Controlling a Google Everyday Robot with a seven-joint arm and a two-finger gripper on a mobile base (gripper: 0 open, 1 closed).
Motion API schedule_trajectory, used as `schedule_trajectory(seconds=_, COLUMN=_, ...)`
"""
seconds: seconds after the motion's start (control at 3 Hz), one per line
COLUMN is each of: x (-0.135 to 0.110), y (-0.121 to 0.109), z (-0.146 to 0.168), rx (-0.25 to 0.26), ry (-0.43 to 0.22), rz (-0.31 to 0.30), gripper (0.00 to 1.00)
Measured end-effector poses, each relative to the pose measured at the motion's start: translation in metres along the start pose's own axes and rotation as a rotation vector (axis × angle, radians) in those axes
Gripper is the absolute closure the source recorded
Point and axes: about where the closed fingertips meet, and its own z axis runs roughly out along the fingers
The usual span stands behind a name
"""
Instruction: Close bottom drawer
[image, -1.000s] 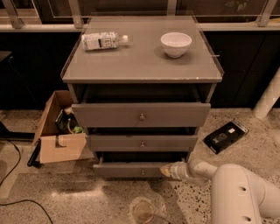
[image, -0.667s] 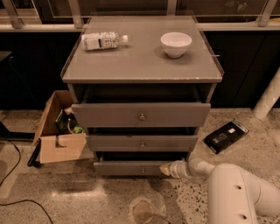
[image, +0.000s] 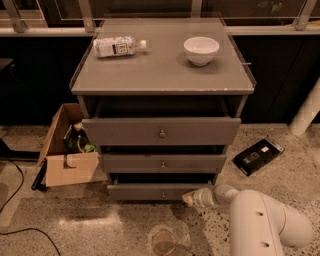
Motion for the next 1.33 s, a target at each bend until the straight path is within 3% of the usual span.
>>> schedule_trajectory(seconds=0.33, x=0.0013, y=0.0, z=0.0008, rx=-0.001, ry=0.001, rz=0.003, gripper=0.82)
schedule_trajectory(seconds=0.67, x=0.0013, y=0.0, z=0.0009, rx=-0.001, ry=0.001, rz=0.003, gripper=0.53)
schedule_trajectory(seconds=1.33, x=0.0013, y=0.0001, z=0.0009, rx=-0.001, ry=0.001, rz=0.003, gripper=0.05)
